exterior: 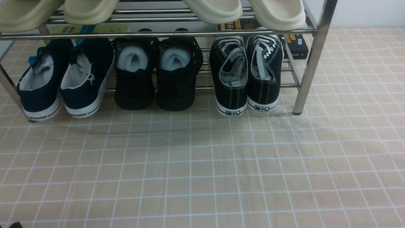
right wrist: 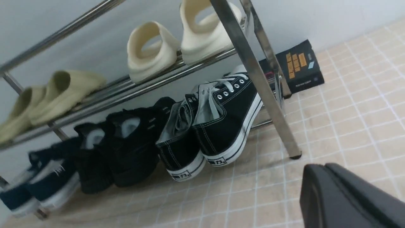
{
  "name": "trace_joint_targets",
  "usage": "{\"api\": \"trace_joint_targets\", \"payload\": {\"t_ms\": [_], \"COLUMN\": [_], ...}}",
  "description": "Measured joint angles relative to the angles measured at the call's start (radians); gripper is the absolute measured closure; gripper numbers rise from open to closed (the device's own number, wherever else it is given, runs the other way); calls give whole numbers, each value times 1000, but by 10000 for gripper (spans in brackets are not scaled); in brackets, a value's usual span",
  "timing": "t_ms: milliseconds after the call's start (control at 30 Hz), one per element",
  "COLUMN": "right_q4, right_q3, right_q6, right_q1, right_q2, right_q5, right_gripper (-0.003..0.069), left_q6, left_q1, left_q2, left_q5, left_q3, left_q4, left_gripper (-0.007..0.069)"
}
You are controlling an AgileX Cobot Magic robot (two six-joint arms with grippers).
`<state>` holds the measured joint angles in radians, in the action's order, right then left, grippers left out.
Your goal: Take the shoes off the shelf from the light coffee tablecloth by hand.
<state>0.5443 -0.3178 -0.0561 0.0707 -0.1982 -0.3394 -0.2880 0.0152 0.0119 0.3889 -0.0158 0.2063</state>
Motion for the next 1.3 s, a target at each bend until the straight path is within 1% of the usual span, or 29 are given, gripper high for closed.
{"api": "trace_joint_targets", "payload": {"t_ms": [33, 133, 167, 200, 300, 333, 400, 433, 500, 567, 633, 800, 833, 867, 900, 1067, 1133, 1167, 1200, 1300], "right_q4": [-34, -85, -87, -101, -102, -99, -63, -57, 35, 79, 105, 90, 60, 54, 0, -210, -287, -294, -334, -365], "right_q3": [-65, -190, -208, -275, -391, -416, -510, -518, -637, -707, -809, -1026, -1095, -1104, -1179, -1382, -1446, -1453, -1508, -1600], "right_q6": [-14, -21, -21, -11, -3, -4, -47, -53, -144, -178, -199, -182, -154, -149, -104, 67, 112, 116, 142, 162], "right_q1": [0, 0, 0, 0, 0, 0, 4, 6, 52, 90, 169, 290, 328, 328, 368, 453, 473, 475, 483, 486], "right_q2": [-88, -294, -326, -454, -673, -717, -869, -881, -1028, -1097, -1180, -1303, -1336, -1341, -1379, -1530, -1592, -1600, -1655, -1745], "right_q5": [-60, -266, -281, -408, -562, -603, -711, -721, -838, -863, -875, -879, -882, -882, -884, -864, -846, -842, -817, -758], "right_gripper": [666, 657, 655, 652, 645, 643, 634, 634, 612, 594, 566, 508, 490, 487, 462, 362, 330, 327, 306, 286], "left_q6": [0, 0, 0, 0, 0, 0, 0, 0, 0, 0, 0, 0, 0, 0, 0, 0, 0, 0, 0, 0], "left_q1": [0, 0, 0, 0, 0, 0, 0, 0, 0, 0, 0, 0, 0, 0, 0, 0, 0, 0, 0, 0], "left_q2": [0, 0, 0, 0, 0, 0, 0, 0, 0, 0, 0, 0, 0, 0, 0, 0, 0, 0, 0, 0], "left_q5": [0, 0, 0, 0, 0, 0, 0, 0, 0, 0, 0, 0, 0, 0, 0, 0, 0, 0, 0, 0], "left_q3": [0, 0, 0, 0, 0, 0, 0, 0, 0, 0, 0, 0, 0, 0, 0, 0, 0, 0, 0, 0], "left_q4": [0, 0, 0, 0, 0, 0, 0, 0, 0, 0, 0, 0, 0, 0, 0, 0, 0, 0, 0, 0], "left_gripper": [382, 382, 382, 382, 382, 382, 382, 382, 382, 382, 382, 382, 382, 382, 382, 382, 382, 382, 382, 382]}}
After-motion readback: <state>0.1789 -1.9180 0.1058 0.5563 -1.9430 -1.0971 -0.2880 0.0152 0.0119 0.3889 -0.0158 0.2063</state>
